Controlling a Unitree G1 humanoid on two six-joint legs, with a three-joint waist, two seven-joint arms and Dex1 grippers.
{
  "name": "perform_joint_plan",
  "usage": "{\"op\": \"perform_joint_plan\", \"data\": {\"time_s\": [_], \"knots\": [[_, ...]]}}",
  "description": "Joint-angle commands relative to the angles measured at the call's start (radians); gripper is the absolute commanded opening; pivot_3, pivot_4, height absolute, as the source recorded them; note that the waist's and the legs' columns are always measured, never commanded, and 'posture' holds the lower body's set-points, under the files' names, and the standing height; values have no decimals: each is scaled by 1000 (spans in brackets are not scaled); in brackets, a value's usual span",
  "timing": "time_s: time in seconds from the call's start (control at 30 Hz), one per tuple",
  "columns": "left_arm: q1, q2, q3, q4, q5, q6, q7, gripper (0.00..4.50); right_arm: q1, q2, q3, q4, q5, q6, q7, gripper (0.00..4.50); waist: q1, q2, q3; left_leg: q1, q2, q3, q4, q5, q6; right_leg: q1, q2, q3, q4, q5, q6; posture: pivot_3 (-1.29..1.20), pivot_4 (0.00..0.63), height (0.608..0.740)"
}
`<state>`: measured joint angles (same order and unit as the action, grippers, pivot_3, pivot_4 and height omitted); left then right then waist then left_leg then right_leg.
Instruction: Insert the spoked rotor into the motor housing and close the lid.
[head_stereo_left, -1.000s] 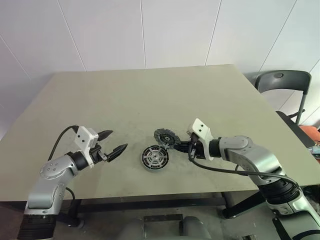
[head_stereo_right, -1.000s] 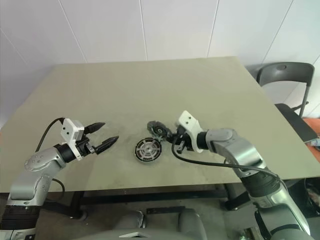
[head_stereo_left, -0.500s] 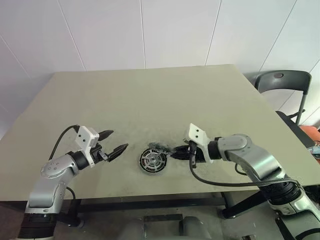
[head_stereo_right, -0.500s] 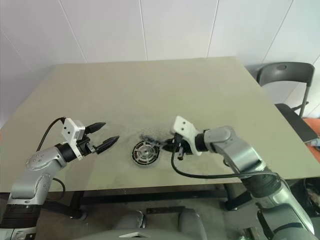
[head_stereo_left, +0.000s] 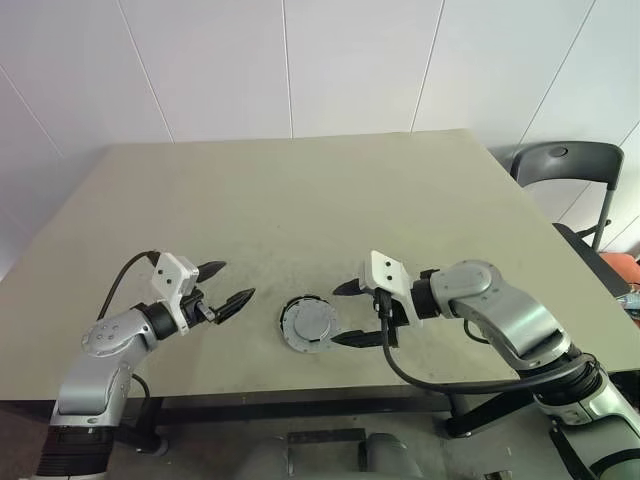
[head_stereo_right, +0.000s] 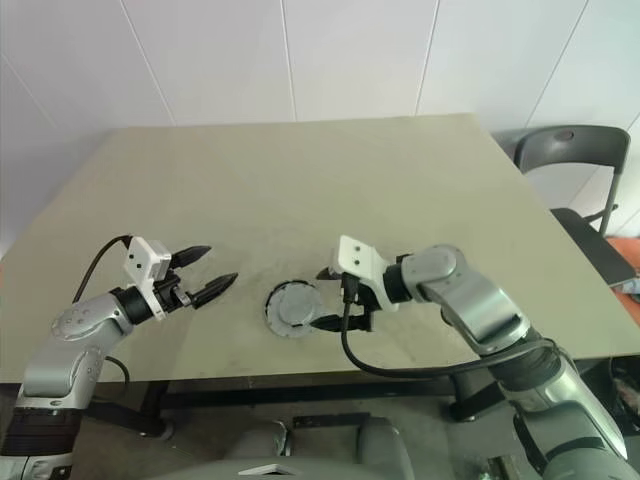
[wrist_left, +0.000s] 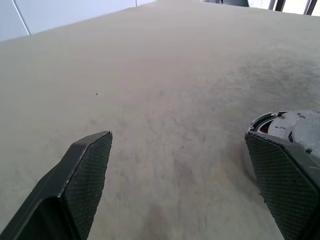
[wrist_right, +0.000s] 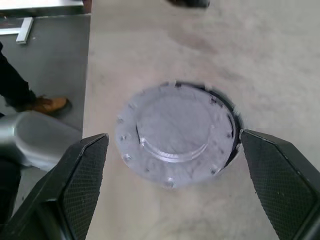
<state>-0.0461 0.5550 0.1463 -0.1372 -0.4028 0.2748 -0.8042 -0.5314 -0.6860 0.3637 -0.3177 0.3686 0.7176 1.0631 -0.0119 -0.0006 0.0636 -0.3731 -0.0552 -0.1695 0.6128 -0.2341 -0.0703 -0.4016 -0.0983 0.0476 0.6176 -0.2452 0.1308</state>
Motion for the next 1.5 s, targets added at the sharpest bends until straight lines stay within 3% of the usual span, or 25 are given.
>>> {"op": "perform_joint_plan", "data": {"time_s": [0.03, 0.13, 0.23, 0.37, 0.67, 0.97, 1.23, 1.4, 1.5], "knots": [[-16, 4, 2, -9, 0, -10, -1, 4500, -41, 28, -54, -3, 50, 28, 6, 4464, 0, 0, 0, 0, 0, 0, 0, 0, 0, 0, 0, 0, 0, 0, 0, 0, 0, 740], [-13, 4, 1, -13, -8, -6, -5, 4500, -108, 70, -40, 89, 32, 31, 6, 4464, -3, 0, 0, 0, 0, 0, 0, 0, 0, 0, 0, 0, 0, 0, 0, 0, 0, 740], [-4, -2, 1, -23, -18, -19, -17, 4500, -148, 101, 23, 174, -70, -95, 3, 4464, -2, 0, 0, 0, 0, 0, 0, 0, 0, 0, 0, 0, 0, 1, -1, 0, 0, 740], [41, -7, 18, -78, -93, 11, -58, 4500, -153, 113, 100, 250, -112, -212, 115, 4464, -4, 0, 0, 0, 0, 0, -1, 0, 0, 0, 0, 0, 0, 2, -3, 0, 0, 740], [162, 78, 34, -177, -228, 93, -204, 4500, -180, 165, 148, 439, -213, -457, 232, 4464, -9, 0, 0, 1, 0, 0, 0, 0, 0, 0, 1, 0, 2, 1, -1, 0, 0, 740], [234, 114, 10, -126, -140, -38, -295, 4500, -191, 231, 147, 538, -275, -535, 262, 4464, -6, 1, 0, 1, 1, 0, -1, 0, 0, -1, 1, 0, 2, 3, -3, 0, 0, 740], [207, 74, 41, -13, -131, -191, -338, 4500, -193, 270, 145, 608, -319, -559, 254, 4464, -6, 1, 0, 1, 1, 0, -1, 0, 0, 0, 1, 0, 3, 3, -4, 0, 0, 740], [199, 74, 56, 28, -136, -223, -363, 4500, -196, 289, 138, 626, -321, -547, 252, 3280, -8, 1, 0, 2, 1, 0, 0, 0, 0, -1, 1, 0, 5, 3, -4, 0, 0, 740], [202, 76, 58, 33, -133, -230, -368, 4500, -201, 296, 130, 621, -306, -511, 265, 3266, -7, 1, 0, 4, 1, 0, 0, 0, 0, 0, 1, 1, 7, 2, -3, 0, 0, 740]]}}
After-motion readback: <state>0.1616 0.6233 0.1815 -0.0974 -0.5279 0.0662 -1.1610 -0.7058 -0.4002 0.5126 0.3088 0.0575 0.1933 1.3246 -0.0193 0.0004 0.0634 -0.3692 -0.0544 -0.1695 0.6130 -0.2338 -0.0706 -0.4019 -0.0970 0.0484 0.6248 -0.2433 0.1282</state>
